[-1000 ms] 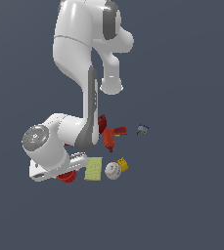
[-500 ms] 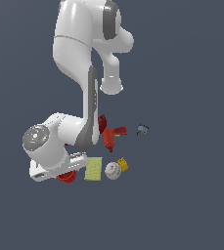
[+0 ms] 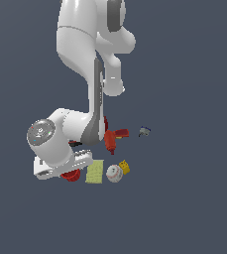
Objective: Pick up a designated object from a clutter of objects.
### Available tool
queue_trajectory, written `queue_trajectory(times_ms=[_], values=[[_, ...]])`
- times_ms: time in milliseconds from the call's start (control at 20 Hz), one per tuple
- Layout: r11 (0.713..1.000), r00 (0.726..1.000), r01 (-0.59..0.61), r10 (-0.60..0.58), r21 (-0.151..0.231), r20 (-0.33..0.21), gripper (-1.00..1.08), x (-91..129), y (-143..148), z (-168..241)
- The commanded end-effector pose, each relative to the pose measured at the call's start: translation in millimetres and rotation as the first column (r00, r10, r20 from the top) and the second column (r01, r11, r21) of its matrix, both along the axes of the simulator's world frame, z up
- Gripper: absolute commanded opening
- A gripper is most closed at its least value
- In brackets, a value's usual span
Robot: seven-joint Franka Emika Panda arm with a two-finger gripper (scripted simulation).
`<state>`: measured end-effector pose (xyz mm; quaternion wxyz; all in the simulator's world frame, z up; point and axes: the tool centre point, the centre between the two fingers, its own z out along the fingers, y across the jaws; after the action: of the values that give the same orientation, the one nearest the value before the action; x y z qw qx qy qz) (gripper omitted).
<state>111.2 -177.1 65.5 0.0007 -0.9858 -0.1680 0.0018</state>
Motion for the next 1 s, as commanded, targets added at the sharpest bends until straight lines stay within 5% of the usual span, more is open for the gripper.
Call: queue_trajectory(times_ms=[0,950], values=[[1.0,1.0,-0.001,0.001,-0.001,0.003,-1.0,-4.1,8.4,11.1],[1.0,1.0,-0.001,0.001,-0.003,0.003,-1.0,-71.9,122.4,144.6]])
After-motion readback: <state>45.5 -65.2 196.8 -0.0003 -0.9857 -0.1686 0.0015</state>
